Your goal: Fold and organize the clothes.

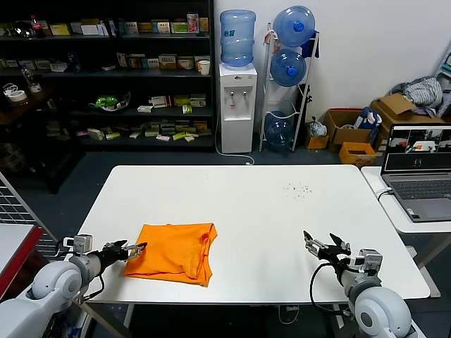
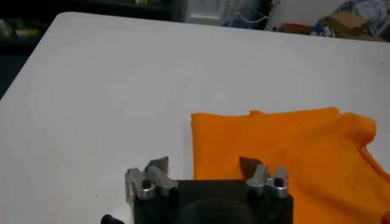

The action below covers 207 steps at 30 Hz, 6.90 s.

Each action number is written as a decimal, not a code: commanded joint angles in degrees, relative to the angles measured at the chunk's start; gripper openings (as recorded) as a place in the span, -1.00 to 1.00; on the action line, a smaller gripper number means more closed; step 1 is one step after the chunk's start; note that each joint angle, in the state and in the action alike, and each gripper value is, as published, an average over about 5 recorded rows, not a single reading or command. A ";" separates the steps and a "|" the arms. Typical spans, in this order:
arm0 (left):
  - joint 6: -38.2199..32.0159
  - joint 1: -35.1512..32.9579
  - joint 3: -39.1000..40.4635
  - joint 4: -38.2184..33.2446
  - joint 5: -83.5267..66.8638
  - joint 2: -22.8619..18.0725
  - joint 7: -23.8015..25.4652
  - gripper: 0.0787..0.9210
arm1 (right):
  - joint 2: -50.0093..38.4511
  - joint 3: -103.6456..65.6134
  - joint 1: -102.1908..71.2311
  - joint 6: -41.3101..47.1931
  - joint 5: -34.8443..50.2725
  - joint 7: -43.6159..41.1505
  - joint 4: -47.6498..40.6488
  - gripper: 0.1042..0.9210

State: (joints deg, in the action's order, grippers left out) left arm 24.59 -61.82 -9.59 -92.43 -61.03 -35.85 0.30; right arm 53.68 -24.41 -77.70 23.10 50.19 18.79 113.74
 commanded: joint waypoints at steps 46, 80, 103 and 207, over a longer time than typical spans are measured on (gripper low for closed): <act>3.51 -25.74 -38.17 -20.87 10.92 -1.74 -6.82 -0.97 | 0.03 -0.50 1.96 -4.78 -5.33 -4.40 1.05 0.76; 0.64 5.92 17.57 -22.78 -13.13 -24.88 -28.14 -0.97 | 5.05 -10.49 -7.97 -3.71 -8.22 -2.12 6.65 0.76; -1.20 21.63 25.76 4.79 -4.38 -44.77 -23.80 -0.97 | 7.46 -15.94 -12.74 -3.16 -7.46 -1.35 7.94 0.76; -51.09 -35.08 -32.19 -13.37 31.88 -41.70 18.56 0.77 | 18.77 -24.34 -15.55 -48.34 -28.15 -31.53 -12.61 0.76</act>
State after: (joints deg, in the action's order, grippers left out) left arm -26.28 -96.69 -41.83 -105.90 -29.33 -77.36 18.77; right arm 72.18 -48.71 -93.22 -24.83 22.28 -12.81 101.41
